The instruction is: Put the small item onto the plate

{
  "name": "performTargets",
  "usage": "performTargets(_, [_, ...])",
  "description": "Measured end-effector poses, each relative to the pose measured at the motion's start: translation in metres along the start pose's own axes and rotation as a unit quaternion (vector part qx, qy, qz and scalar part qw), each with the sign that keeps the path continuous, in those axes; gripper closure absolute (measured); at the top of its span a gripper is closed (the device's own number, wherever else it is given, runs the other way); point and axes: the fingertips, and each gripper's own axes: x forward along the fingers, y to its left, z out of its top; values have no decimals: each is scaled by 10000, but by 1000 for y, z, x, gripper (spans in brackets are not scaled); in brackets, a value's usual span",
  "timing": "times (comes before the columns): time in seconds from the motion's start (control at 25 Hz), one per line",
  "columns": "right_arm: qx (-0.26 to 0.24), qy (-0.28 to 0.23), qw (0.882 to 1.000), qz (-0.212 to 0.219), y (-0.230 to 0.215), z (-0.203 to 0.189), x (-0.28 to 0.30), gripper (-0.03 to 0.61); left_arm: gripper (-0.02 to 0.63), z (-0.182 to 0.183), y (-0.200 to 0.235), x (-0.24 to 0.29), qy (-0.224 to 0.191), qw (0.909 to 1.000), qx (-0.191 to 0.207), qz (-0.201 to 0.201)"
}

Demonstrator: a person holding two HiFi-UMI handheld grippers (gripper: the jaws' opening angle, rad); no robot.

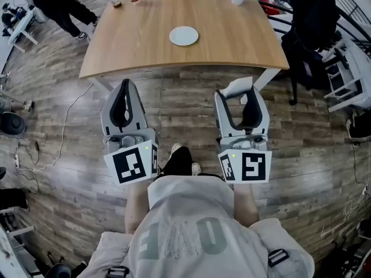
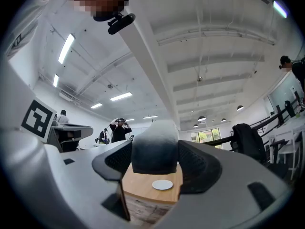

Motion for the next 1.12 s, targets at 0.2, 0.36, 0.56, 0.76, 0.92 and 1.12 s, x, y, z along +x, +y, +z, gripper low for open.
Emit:
performTargets(0.2, [-109, 156, 9998, 59, -3, -20, 14, 272, 604, -23, 11, 15, 62, 9999, -69, 141])
performTargets(0.36, [-182, 224, 9995, 91, -10, -36, 40, 272, 604, -41, 14, 40, 40, 9997, -134, 209])
performTargets(0.56, [-221, 378, 9989, 179, -19, -53, 95, 272, 604, -62, 22, 91, 182, 9997, -147, 120])
performTargets(0.76, [-316, 380, 9983, 322, -15, -61, 165, 272, 604, -85, 48, 149, 312, 9989, -284, 189])
performTargets(0.92, [-520, 415, 9971, 383, -23, -65, 221, 272, 604, -107, 57, 206, 510, 9981, -342, 83])
performTargets(1.12, [-414, 456, 9975, 359, -35, -75, 303, 272, 604, -116, 78, 290, 402, 9988, -290, 35])
